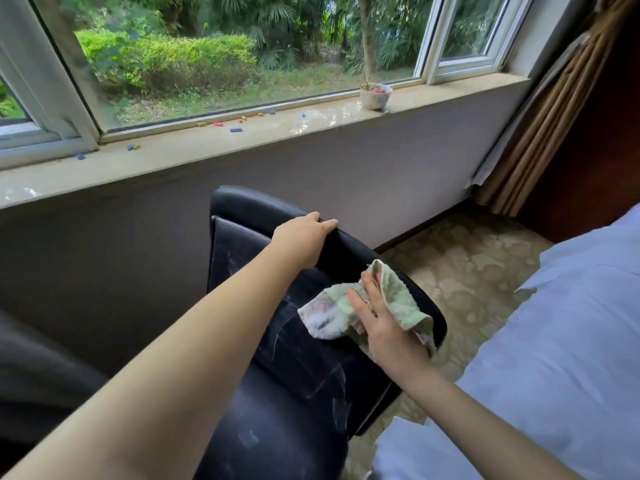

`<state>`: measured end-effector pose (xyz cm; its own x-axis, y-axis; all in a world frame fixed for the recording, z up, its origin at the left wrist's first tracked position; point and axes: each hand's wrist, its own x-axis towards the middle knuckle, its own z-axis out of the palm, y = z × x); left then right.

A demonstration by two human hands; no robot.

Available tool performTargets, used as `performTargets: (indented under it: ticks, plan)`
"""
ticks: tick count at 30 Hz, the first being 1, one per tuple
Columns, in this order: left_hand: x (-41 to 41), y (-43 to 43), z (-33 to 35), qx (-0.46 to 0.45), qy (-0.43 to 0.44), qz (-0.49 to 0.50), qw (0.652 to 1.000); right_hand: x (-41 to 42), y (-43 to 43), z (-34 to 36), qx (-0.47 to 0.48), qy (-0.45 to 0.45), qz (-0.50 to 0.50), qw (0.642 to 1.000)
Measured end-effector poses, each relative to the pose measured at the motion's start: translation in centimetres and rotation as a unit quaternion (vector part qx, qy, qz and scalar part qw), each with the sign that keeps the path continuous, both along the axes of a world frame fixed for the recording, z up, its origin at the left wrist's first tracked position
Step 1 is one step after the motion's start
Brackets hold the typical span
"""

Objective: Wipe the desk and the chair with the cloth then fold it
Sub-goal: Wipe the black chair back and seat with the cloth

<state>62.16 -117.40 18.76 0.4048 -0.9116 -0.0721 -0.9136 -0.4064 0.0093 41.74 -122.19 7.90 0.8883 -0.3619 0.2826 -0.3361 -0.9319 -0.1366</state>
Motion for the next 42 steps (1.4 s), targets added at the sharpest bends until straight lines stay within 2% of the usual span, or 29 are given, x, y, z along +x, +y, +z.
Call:
performTargets:
  ticks: [3,6,10,14,20,24,28,33,35,38,42]
  plan:
    - [0.2,0.0,-0.1,-0.001,0.005,-0.003,1.0,0.8,-0.4,1.0,0.011,-0.05,-0.019,0.999]
    - [0.6,-0.1,-0.1,0.001,0.012,-0.002,1.0,2.4,-0.8,1.7,0.025,-0.039,-0.011,0.999]
    - [1.3,-0.2,-0.1,-0.002,0.016,-0.012,1.0,5.9,-1.9,4.1,-0.026,-0.026,0.015,0.999]
    - [1.6,-0.3,0.0,0.003,0.012,-0.002,1.0,9.5,-3.0,6.0,-0.01,-0.015,-0.011,1.0]
    - [1.2,-0.3,-0.3,0.0,-0.005,0.0,1.0,8.7,-3.7,3.5,-0.135,-0.049,-0.033,0.989]
    - [0.6,-0.1,-0.3,-0.009,-0.011,-0.008,1.0,6.1,-3.7,2.3,-0.236,-0.095,-0.043,0.966]
    - [0.6,-0.2,-0.8,-0.007,-0.004,-0.034,0.999,4.0,-2.4,1.3,-0.277,-0.087,-0.054,0.956]
    - [3.0,1.0,-0.5,-0.015,-0.002,-0.096,0.995,3.3,-1.7,0.4,-0.279,-0.065,-0.022,0.958]
    - [5.4,2.1,-0.7,-0.016,-0.025,-0.056,0.998,3.1,-1.4,-0.2,-0.281,-0.058,0.017,0.958]
    - [8.9,3.2,-1.8,-0.005,-0.005,0.016,1.0,3.1,-0.3,-1.3,-0.251,-0.025,0.061,0.966]
    - [10.2,2.8,-2.6,-0.022,0.057,0.019,0.998,4.4,0.7,-1.7,-0.181,0.018,0.051,0.982]
